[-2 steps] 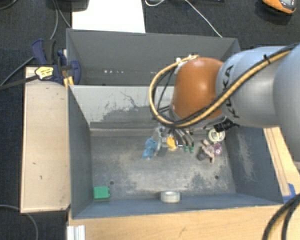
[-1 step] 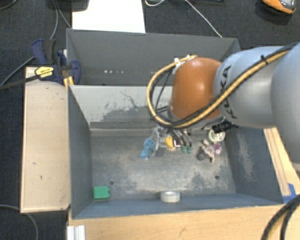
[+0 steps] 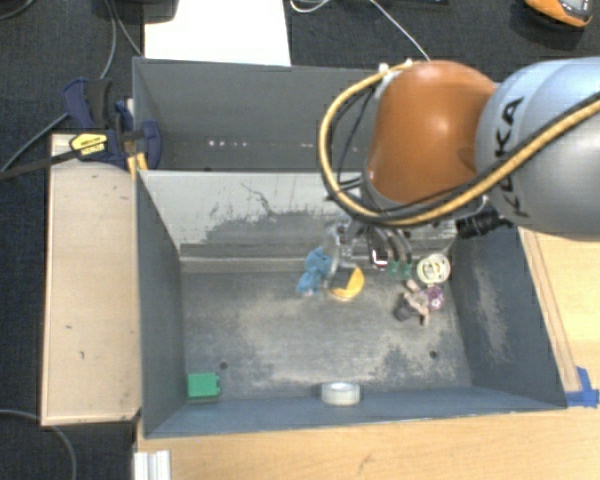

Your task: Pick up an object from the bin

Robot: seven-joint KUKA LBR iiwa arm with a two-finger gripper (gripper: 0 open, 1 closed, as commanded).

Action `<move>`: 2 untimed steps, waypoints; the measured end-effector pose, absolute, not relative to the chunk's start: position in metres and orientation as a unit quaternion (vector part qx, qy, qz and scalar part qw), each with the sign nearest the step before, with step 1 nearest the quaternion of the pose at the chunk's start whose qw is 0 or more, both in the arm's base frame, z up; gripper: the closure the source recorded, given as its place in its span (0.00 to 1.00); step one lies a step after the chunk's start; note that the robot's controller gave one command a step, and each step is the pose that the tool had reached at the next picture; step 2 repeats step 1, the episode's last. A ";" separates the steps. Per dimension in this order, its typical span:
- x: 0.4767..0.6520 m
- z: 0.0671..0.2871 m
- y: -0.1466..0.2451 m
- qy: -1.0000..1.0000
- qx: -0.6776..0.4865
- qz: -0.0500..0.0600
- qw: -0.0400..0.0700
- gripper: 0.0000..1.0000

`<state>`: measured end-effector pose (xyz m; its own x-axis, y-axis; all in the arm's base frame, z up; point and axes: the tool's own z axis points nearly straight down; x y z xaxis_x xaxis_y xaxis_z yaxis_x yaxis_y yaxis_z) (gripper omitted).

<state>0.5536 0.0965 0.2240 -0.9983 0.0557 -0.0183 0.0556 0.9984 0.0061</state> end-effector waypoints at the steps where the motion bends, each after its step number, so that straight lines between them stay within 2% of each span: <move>1: 0.564 0.403 0.137 1.000 0.015 0.004 0.013 1.00; 2: 0.564 0.403 0.137 1.000 0.015 0.004 0.013 1.00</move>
Offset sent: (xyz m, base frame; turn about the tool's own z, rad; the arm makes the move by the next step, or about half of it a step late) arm 0.0000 0.0000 0.0000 0.0000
